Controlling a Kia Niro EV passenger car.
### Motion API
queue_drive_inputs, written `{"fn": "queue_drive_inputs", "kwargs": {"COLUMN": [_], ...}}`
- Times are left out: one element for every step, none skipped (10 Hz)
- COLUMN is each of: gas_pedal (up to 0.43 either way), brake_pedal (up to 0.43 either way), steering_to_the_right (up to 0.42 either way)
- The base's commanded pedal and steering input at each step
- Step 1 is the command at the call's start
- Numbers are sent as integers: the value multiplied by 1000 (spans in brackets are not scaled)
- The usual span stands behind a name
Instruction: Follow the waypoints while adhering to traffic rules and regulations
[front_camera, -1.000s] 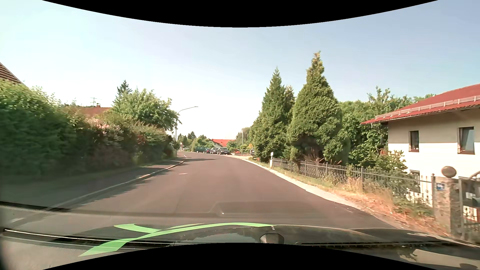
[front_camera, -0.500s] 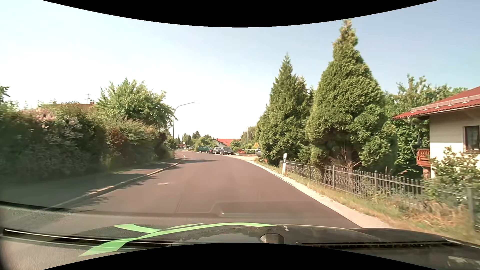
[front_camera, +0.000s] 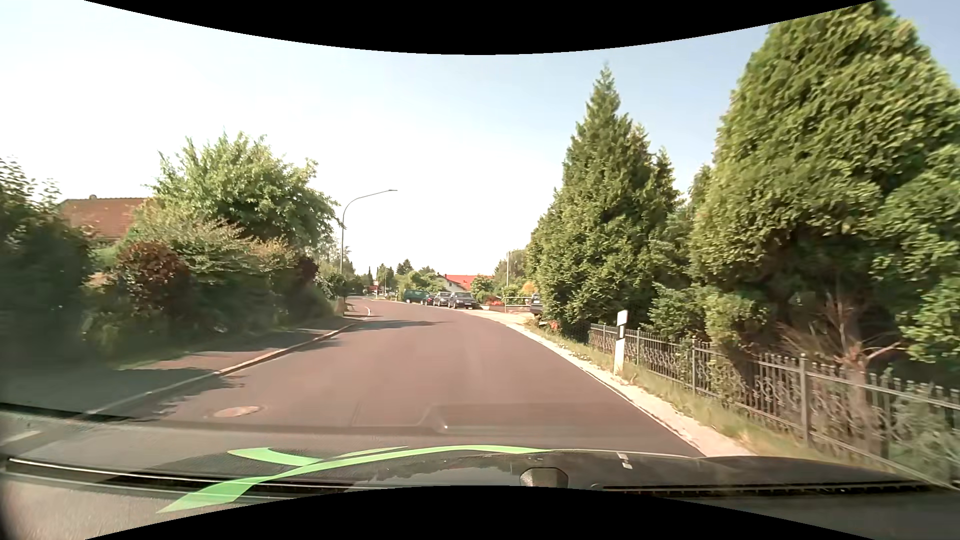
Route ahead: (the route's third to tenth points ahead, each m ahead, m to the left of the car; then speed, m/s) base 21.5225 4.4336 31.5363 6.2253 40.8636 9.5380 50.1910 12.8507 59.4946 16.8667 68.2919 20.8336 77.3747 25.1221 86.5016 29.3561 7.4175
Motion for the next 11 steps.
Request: {"fn": "queue_drive_inputs", "kwargs": {"gas_pedal": [130,130,130,130,130,130,118,118,118,118,118], "brake_pedal": [0,0,0,0,0,0,0,0,0,0,0], "steering_to_the_right": [-38,-38,-38,-38,-39,-39,-39,-39,-39,-39,-39]}}
